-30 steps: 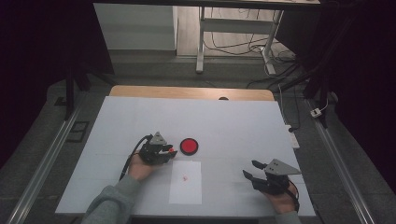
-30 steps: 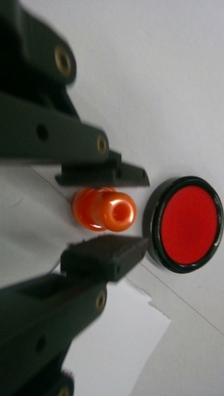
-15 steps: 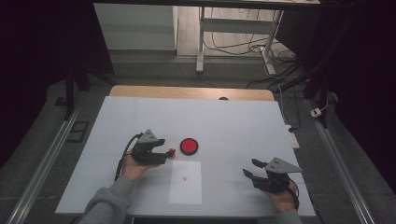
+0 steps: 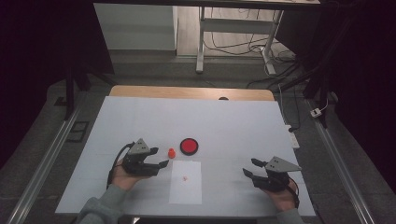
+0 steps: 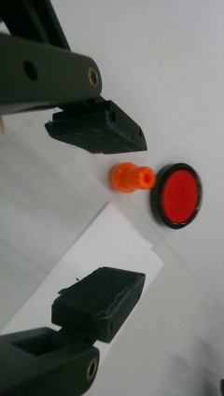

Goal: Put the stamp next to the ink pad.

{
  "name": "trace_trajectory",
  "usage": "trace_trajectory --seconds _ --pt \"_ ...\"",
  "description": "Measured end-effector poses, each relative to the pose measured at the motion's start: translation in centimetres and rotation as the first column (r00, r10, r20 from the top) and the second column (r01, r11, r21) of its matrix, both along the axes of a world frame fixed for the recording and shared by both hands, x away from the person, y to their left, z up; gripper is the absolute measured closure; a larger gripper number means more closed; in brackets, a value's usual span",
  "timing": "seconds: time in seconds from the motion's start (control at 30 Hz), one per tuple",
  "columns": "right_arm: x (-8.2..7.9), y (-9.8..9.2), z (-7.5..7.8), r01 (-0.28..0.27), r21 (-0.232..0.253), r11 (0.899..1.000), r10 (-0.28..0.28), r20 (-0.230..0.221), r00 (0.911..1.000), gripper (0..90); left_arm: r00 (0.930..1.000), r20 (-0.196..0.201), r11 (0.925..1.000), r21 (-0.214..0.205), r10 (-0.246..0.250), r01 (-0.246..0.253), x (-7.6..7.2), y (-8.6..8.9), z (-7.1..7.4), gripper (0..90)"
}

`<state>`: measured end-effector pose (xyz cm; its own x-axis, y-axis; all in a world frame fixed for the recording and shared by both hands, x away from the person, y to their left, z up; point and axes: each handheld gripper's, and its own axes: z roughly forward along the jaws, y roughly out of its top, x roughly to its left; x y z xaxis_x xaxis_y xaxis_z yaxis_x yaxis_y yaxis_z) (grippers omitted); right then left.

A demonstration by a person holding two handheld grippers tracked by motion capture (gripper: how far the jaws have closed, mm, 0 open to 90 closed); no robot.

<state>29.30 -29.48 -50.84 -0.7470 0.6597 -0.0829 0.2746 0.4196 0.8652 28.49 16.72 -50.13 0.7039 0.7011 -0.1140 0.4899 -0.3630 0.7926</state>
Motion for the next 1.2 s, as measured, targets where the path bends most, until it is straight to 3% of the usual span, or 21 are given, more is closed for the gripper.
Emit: trace_trajectory --seconds 0.27,0.57,0.73,1.2 --pt "-0.1 0.2 0.0 -0.015 -0.011 1.000 0.015 0.001 0.9999 43.9 1.0000 0.006 0.9999 -0.009 0.006 -0.006 -3.0 2.2 -0.5 31.7" --pt "-0.1 0.2 -0.2 -0.011 -0.046 0.999 0.011 0.002 0.9999 43.9 0.9999 0.005 0.9998 -0.015 0.012 -0.012 -4.7 3.7 -1.0 31.6" --pt "0.0 0.2 -0.2 -0.011 -0.053 0.999 0.011 0.006 0.9999 43.9 0.9998 0.007 0.9995 -0.029 0.017 -0.017 -4.6 3.9 -0.8 31.5" --pt "0.2 -0.1 -0.2 -0.006 -0.042 0.999 0.007 0.010 0.9999 43.9 0.9999 0.001 0.9998 -0.017 0.012 -0.012 -4.0 4.1 -1.0 31.5"
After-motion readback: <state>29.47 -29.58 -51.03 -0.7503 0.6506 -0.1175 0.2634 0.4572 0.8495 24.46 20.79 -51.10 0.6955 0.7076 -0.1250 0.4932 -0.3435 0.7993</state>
